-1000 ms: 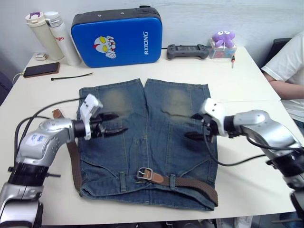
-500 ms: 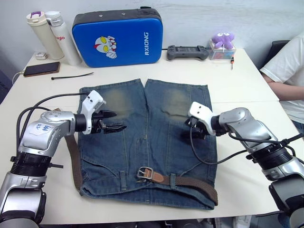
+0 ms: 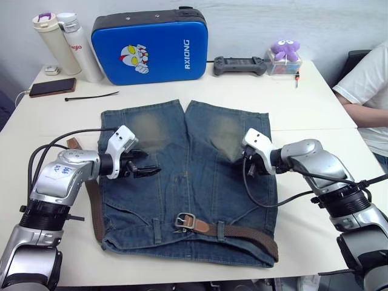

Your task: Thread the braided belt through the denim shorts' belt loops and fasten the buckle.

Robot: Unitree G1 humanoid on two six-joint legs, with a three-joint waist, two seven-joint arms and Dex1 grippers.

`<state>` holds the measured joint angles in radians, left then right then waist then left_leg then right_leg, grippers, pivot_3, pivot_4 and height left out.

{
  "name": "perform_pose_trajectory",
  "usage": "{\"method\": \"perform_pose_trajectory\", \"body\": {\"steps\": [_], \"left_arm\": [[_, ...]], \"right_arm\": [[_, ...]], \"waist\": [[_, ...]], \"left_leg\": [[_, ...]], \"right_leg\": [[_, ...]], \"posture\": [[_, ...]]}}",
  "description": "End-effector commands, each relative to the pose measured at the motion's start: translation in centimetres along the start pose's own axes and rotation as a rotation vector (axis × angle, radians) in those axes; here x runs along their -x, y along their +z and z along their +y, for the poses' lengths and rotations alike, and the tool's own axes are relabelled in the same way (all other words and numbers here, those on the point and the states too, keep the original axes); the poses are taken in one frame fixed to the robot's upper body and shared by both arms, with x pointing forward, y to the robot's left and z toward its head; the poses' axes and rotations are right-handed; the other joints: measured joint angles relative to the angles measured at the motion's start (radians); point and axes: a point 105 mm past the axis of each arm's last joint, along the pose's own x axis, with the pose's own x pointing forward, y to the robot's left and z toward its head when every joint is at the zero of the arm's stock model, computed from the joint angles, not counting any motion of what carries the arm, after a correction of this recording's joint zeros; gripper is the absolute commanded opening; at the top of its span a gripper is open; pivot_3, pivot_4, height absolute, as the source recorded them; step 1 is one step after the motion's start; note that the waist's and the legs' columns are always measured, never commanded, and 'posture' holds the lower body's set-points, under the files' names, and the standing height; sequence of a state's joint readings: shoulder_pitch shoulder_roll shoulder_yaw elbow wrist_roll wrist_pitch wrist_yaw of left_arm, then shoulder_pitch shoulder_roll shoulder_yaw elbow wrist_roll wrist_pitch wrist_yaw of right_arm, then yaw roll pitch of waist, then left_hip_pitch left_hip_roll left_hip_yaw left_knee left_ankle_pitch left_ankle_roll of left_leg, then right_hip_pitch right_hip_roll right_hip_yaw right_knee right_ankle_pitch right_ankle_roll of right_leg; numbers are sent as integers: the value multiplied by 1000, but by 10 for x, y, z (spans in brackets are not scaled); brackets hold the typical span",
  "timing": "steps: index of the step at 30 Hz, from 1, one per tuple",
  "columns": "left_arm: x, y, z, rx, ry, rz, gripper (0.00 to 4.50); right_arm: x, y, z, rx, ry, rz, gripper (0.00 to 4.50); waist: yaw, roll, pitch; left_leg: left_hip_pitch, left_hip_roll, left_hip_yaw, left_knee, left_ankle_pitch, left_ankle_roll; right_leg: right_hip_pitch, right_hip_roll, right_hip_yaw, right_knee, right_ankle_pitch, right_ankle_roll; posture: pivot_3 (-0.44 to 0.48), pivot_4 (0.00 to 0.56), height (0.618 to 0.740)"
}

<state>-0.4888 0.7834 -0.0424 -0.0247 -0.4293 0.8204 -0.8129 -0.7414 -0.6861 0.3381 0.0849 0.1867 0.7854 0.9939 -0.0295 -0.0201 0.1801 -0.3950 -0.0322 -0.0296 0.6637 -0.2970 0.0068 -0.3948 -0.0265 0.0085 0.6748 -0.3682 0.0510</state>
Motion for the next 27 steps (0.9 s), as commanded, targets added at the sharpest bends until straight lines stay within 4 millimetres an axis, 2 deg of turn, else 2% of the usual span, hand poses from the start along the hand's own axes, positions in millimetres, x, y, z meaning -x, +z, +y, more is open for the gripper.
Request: {"method": "perform_pose_trajectory", "body": {"steps": [1, 7, 12, 19, 20, 23, 27], "left_arm": [[10, 12, -3, -20, 42, -67, 4500], [9, 17, -21, -26, 51, -151, 4500], [12, 21, -24, -17, 71, -181, 4500], [17, 22, -25, -23, 90, -204, 4500], [17, 22, -26, -28, 90, -205, 4500], [19, 20, -30, -41, 58, -187, 4500], [23, 19, -24, -44, 78, -181, 4500]], "right_arm": [[7, 38, -19, 30, -104, -106, 67], [-14, 61, -48, 0, -214, -151, 67], [-26, 65, -74, 21, -301, -129, 67], [-14, 53, -109, 99, -456, -38, 67], [-12, 53, -112, 115, -467, -29, 67], [-3, 52, -119, 321, -507, 64, 67], [4, 61, -124, 357, -546, 27, 67]], "waist": [[-3, 0, 0], [2, 1, 1], [1, 1, 1], [1, 1, 1], [1, 1, 1], [0, 2, 1], [0, 2, 1]], "left_leg": [[0, 0, 0, 0, 0, 0], [0, 0, 1, 0, 2, -3], [-1, 0, 1, 1, 2, -3], [-2, 0, 1, 1, 2, -3], [-2, 0, 1, 1, 2, -4], [-2, 0, 1, 0, 2, -4], [-2, 0, 1, 0, 2, -4]], "right_leg": [[-1, 0, 0, 1, 0, 0], [-2, 0, 0, 3, 0, 0], [-2, 0, 0, 3, 0, 0], [-2, 0, -1, 4, 0, 0], [-2, 0, -1, 4, 0, 0], [-2, 0, -1, 4, 0, 0], [-2, 0, -1, 4, 0, 0]], "posture": [[0, 150, 739], [0, 150, 739], [0, 150, 739], [0, 150, 739], [0, 150, 739], [0, 150, 739], [0, 150, 739]]}}
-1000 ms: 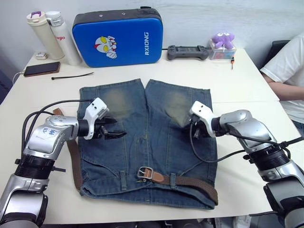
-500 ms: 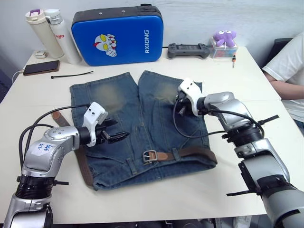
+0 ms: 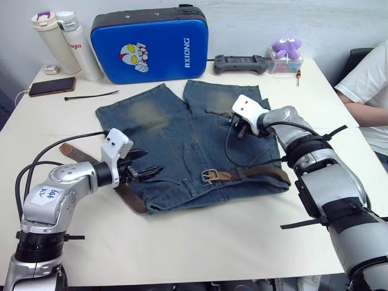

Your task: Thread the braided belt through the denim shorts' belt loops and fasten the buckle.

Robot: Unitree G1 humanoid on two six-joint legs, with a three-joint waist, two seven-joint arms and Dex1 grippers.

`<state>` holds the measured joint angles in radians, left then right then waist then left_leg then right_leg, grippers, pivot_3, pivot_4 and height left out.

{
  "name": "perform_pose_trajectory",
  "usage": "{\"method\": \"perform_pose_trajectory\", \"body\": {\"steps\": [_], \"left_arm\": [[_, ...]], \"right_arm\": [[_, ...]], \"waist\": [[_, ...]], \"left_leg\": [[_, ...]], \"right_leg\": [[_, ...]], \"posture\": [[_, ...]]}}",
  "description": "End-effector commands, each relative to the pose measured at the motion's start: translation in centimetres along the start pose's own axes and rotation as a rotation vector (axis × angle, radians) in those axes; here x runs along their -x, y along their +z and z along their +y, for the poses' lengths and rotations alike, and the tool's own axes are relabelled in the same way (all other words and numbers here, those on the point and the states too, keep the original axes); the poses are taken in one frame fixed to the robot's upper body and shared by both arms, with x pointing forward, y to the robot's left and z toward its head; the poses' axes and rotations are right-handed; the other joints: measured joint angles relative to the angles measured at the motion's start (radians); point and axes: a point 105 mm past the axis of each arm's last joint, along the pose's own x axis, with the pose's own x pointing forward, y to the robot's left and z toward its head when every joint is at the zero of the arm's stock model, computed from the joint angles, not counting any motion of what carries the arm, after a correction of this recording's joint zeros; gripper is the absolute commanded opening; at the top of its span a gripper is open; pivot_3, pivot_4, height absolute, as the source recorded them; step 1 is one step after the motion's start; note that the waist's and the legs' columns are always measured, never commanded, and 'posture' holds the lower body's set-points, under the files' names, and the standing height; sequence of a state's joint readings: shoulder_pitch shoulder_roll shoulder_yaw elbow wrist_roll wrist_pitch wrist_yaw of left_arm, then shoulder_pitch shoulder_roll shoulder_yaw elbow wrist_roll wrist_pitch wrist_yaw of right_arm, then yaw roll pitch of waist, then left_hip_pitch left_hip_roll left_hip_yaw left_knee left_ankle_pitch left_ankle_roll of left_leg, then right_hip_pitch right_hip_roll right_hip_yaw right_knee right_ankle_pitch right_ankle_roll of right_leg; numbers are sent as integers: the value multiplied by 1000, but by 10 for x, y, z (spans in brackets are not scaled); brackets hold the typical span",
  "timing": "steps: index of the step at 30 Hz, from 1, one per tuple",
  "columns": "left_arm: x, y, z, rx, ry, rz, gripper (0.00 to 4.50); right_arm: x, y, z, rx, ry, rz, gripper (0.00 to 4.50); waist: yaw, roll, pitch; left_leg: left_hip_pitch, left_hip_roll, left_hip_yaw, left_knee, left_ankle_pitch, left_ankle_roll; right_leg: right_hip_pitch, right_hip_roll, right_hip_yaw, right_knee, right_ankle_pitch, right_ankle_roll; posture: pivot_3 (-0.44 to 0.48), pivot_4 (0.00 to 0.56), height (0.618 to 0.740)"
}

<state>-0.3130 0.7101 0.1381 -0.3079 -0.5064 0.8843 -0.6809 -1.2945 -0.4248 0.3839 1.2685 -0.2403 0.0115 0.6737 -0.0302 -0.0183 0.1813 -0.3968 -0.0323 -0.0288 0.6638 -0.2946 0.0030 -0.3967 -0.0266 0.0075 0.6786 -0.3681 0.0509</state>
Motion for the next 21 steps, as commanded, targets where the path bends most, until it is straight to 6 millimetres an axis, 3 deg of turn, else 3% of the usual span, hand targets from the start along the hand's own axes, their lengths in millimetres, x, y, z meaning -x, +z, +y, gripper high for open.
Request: {"method": "perform_pose_trajectory", "body": {"steps": [1, 9, 12, 19, 21], "left_arm": [[4, 12, 1, -44, 8, -35, 4500], [-6, 22, -9, -60, -46, -75, 4500], [-4, 30, -10, -68, -73, -101, 4500], [4, 42, -8, -5, -112, -152, 4500], [13, 44, -7, 79, -127, -167, 4500]], "right_arm": [[11, 17, -24, 22, -91, -69, 67], [8, 23, -20, 72, -91, -98, 67], [10, 26, -18, 128, -61, -121, 1070], [41, 54, -29, 68, 55, -315, 4349], [62, 67, -16, 32, 204, -426, 4438]], "waist": [[0, 0, 0], [-1, 0, 0], [-2, 0, 0], [-2, 1, 1], [0, 1, 1]], "left_leg": [[0, 0, 0, 0, 0, 0], [0, 0, 0, 0, 0, 0], [0, 0, 0, 0, 0, 0], [0, 0, 0, 0, 0, -1], [0, 0, 0, 0, 0, 0]], "right_leg": [[0, 0, 0, 0, 0, 0], [0, 0, 0, 1, 0, 0], [0, 0, 0, 1, 0, 0], [0, 0, 0, 1, 0, 0], [0, 0, 0, 1, 0, 0]], "posture": [[0, 150, 739], [0, 150, 739], [0, 150, 739], [0, 150, 739], [0, 150, 739]]}}
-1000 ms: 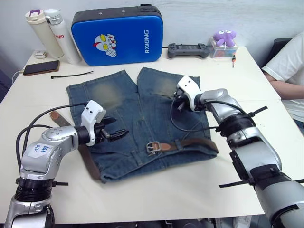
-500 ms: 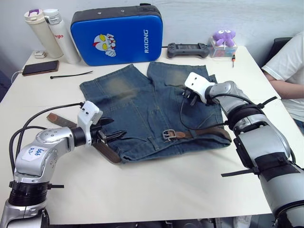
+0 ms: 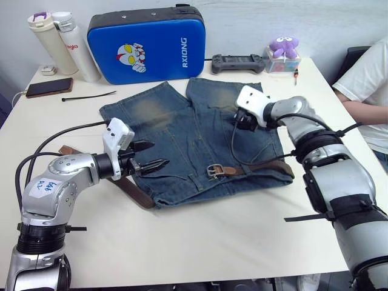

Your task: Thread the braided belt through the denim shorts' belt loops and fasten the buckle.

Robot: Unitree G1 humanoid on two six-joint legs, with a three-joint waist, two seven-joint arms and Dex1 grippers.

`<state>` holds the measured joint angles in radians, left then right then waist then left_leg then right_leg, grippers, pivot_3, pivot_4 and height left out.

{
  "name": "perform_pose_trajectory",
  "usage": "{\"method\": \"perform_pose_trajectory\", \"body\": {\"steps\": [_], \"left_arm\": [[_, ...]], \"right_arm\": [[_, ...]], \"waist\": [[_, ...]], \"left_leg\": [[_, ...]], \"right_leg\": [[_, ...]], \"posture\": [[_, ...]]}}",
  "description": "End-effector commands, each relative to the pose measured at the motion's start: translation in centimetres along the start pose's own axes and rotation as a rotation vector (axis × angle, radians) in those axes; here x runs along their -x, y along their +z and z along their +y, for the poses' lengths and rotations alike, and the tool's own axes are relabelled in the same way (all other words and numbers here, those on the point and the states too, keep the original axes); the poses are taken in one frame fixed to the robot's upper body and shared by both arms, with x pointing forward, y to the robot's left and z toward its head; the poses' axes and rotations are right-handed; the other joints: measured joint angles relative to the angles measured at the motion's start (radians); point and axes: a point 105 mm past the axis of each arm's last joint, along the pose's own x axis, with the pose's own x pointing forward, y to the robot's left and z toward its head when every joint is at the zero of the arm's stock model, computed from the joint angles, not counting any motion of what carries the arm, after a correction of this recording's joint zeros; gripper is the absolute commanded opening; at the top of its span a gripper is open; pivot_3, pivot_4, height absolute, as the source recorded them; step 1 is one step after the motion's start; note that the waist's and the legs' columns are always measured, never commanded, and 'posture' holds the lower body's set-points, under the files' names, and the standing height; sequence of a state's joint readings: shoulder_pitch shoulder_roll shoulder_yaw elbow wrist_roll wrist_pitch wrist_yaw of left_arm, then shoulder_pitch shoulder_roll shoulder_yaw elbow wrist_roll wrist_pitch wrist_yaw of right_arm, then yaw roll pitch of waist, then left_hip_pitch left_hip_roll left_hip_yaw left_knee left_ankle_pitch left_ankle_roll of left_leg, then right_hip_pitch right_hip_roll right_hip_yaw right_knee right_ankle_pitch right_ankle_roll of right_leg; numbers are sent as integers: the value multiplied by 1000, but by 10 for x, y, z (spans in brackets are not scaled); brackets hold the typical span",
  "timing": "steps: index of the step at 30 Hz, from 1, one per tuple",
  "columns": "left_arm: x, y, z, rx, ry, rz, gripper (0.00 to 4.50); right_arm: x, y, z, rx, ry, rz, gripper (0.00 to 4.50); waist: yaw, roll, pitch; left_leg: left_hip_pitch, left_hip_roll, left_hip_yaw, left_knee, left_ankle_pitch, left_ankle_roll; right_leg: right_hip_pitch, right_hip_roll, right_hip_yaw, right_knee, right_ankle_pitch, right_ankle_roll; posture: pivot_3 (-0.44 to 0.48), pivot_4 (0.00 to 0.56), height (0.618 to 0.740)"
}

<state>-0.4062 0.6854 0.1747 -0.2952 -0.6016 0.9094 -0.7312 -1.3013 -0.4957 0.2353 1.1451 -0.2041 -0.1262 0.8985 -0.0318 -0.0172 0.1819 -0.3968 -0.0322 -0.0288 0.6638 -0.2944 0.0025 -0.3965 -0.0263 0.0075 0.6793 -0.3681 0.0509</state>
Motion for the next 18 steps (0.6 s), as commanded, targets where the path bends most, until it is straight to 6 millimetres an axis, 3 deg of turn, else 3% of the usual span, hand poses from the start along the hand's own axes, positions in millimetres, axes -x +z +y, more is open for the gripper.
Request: {"method": "perform_pose_trajectory", "body": {"steps": [1, 5, 10, 12, 15, 18], "left_arm": [[17, 14, 2, 111, -8, -65, 4500], [38, 18, 4, 244, -1, -79, 4500], [79, 18, 7, 372, 124, -99, 4500], [104, 10, 15, 474, 232, -118, 4500], [133, -10, 30, 619, 384, -118, 4500], [160, -39, 52, 722, 675, -61, 4500]], "right_arm": [[31, 43, 15, -45, 191, -222, 4438], [66, 63, 67, -83, 479, -327, 4438], [89, 85, 108, -142, 634, -403, 4438], [102, 87, 123, -192, 779, -361, 4438], [113, 93, 128, -212, 876, -347, 4438], [110, 99, 126, -184, 872, -358, 4438]], "waist": [[2, 0, 0], [7, 0, 0], [0, 1, 0], [4, 1, 0], [6, 1, 0], [5, 1, 0]], "left_leg": [[0, 0, -1, 0, 0, 0], [-1, 0, -3, 0, 0, 0], [-1, 0, -3, 0, -1, 0], [-1, 0, -3, 0, -1, 0], [-1, 0, -4, 0, -2, 1], [1, 0, -4, 0, -4, 5]], "right_leg": [[0, 0, -1, 0, 0, 0], [1, 0, -3, -1, 0, 0], [0, 0, -2, -1, 0, 0], [0, 0, -2, -2, 0, 0], [1, 0, -2, -5, 0, 0], [2, -1, -1, -6, 0, 0]], "posture": [[0, 150, 739], [0, 150, 739], [0, 150, 739], [0, 150, 739], [0, 150, 739], [0, 150, 739]]}}
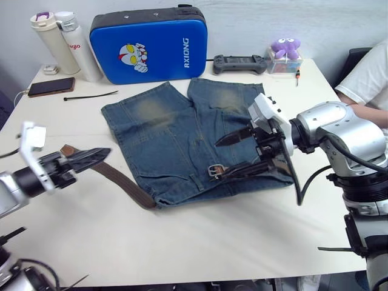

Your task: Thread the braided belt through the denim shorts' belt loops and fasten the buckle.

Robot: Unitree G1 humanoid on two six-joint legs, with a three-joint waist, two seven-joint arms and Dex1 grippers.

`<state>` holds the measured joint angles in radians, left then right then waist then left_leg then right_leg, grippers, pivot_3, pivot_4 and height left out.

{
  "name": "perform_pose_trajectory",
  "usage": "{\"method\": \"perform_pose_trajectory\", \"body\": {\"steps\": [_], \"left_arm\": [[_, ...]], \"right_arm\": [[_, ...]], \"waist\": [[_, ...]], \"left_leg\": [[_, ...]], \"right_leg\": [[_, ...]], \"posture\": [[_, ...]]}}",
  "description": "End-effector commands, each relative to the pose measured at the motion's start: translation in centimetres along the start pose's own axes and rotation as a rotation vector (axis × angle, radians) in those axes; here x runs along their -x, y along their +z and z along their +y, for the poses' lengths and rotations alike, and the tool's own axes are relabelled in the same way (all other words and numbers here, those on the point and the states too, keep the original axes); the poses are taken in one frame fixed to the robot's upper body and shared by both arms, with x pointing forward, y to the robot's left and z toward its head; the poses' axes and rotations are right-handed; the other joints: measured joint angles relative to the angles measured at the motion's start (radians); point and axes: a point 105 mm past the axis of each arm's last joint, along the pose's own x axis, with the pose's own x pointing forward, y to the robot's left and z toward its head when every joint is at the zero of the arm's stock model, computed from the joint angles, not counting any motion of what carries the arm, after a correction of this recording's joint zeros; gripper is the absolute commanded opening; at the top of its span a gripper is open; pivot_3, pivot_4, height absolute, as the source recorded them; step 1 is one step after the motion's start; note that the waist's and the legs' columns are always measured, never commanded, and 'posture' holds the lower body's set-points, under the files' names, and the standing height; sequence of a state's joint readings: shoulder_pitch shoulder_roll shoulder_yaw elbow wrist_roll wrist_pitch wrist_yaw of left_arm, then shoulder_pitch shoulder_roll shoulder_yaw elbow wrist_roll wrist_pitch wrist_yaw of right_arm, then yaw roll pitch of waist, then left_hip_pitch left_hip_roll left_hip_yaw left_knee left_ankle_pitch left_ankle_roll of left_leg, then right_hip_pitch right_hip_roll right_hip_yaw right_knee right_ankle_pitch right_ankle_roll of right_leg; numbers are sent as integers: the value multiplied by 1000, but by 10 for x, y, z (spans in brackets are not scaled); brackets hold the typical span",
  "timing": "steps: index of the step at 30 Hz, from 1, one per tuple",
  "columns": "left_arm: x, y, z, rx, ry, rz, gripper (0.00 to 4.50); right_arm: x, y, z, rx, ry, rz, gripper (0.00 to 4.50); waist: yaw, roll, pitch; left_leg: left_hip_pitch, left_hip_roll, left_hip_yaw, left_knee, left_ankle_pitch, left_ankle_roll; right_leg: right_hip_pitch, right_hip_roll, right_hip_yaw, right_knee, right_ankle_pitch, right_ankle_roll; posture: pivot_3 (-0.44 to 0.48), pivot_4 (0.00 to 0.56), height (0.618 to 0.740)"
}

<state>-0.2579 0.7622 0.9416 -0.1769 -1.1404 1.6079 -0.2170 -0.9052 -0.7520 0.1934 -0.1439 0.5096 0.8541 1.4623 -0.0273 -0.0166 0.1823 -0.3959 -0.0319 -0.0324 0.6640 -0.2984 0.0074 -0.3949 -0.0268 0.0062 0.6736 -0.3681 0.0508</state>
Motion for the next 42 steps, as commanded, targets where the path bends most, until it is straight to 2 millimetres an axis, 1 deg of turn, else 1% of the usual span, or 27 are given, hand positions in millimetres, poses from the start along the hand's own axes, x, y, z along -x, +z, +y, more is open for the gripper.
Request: {"method": "perform_pose_trajectory", "body": {"steps": [1, 2, 4, 5, 6, 8, 11, 13, 15, 18, 21, 23, 26, 27, 31, 35, 38, 40, 42], "left_arm": [[14, 2, 34, 55, 271, -39, 4500], [12, 4, 39, 41, 349, -57, 4500], [5, 8, 52, 68, 514, -105, 4500], [-3, 14, 49, 83, 535, -154, 4500], [-13, 16, 45, 115, 546, -184, 4500], [-28, 20, 39, 165, 569, -229, 4500], [-44, 17, 45, 249, 740, -206, 4500], [-53, 15, 45, 281, 798, -180, 4500], [-63, 15, 41, 278, 831, -141, 4500], [-74, 13, 41, 216, 943, -41, 4500], [-86, 8, 39, 200, 976, 5, 4500], [-96, 7, 35, 156, 956, 20, 4500], [-116, 7, 28, 133, 929, 20, 4500], [-120, 8, 26, 139, 931, 10, 4500], [-125, 14, 23, 101, 952, -11, 4500], [-124, 9, 29, 70, 1040, 1, 4500], [-132, 3, 25, 64, 1037, 17, 4500], [-137, -7, 21, 89, 1019, 64, 4500], [-131, -12, 24, 84, 1054, 73, 3908]], "right_arm": [[-2, 14, 4, 63, 43, 0, 4438], [-4, 14, 3, 71, 42, 6, 4438], [-8, 13, -2, 82, 36, 11, 4438], [-10, 12, -5, 84, 28, 13, 4438], [-11, 11, -8, 89, 13, 20, 4438], [-12, 9, -12, 95, -6, 30, 4438], [-12, 10, -17, 109, -49, 32, 4438], [-12, 11, -19, 115, -73, 31, 4438], [-11, 11, -21, 122, -102, 30, 4438], [-10, 11, -24, 124, -148, 23, 4438], [-9, 11, -26, 126, -185, 18, 4438], [-8, 11, -27, 127, -203, 17, 4438], [-7, 13, -28, 127, -235, 5, 4438], [-6, 13, -28, 127, -243, 3, 4438], [-5, 14, -29, 137, -268, 8, 4438], [-3, 12, -32, 146, -297, 20, 4438], [-3, 10, -34, 152, -314, 31, 4438], [-4, 9, -34, 152, -319, 37, 4438], [-4, 10, -35, 155, -322, 43, 4500]], "waist": [[2, 0, 0], [2, 0, 0], [16, -1, -1], [24, -2, -1], [34, -3, -1], [39, -6, -2], [44, -7, -2], [41, -8, -1], [37, -8, -1], [34, -9, -1], [33, -9, -1], [34, -9, -1], [38, -9, -1], [41, -9, -1], [52, -8, -1], [52, -8, -1], [52, -8, -1], [53, -8, -1], [54, -8, -1]], "left_leg": [[0, 0, 0, 0, -1, 1], [0, 0, 0, 0, -1, 1], [0, 0, 0, 0, -1, 1], [0, -1, 0, 1, -1, 1], [0, -1, 0, 2, -1, 1], [-2, -1, -1, 4, 1, -3], [-8, -1, 0, 6, 1, -3], [-10, -1, 0, 9, 0, -2], [-10, -1, 1, 9, -1, -2], [-9, -1, 1, 9, 0, -3], [-9, -1, 1, 10, 0, -3], [-9, -1, 1, 10, 0, -3], [-9, -1, 1, 10, 0, -4], [-9, -1, 1, 11, -1, -4], [-9, -1, 1, 13, 0, -4], [-9, -1, 1, 13, -1, -4], [-9, -1, 1, 14, -1, -4], [-9, -1, 1, 14, -1, -4], [-9, -1, 1, 14, -1, -4]], "right_leg": [[0, 0, 0, 0, 0, 0], [0, 0, 0, 0, 0, 0], [1, 0, 0, 0, 0, 0], [1, 0, -1, 0, 0, 0], [1, 0, 0, -1, 0, 1], [0, 0, -1, -1, 1, 2], [-2, 0, -1, 0, 2, 4], [-3, 0, -1, 1, 3, 5], [-3, 0, -1, 0, 3, 5], [-3, 1, -1, 1, 3, 5], [-3, 1, -1, 2, 3, 5], [-3, 0, -1, 2, 3, 5], [-3, 0, -2, 1, 3, 5], [-3, 0, -2, 1, 3, 5], [-3, 0, -2, 0, 3, 5], [-3, 0, -2, 1, 3, 5], [-3, 0, -2, 1, 3, 5], [-3, 0, -2, 1, 3, 5], [-3, 0, -2, 1, 3, 5]], "posture": [[0, 150, 739], [0, 150, 739], [0, 150, 739], [0, 150, 739], [0, 150, 739], [0, 150, 739], [0, 150, 739], [0, 150, 739], [0, 150, 739], [0, 150, 739], [0, 150, 739], [0, 150, 739], [0, 150, 739], [0, 150, 739], [0, 150, 739], [0, 150, 739], [0, 150, 739], [0, 150, 739], [0, 150, 739]]}}
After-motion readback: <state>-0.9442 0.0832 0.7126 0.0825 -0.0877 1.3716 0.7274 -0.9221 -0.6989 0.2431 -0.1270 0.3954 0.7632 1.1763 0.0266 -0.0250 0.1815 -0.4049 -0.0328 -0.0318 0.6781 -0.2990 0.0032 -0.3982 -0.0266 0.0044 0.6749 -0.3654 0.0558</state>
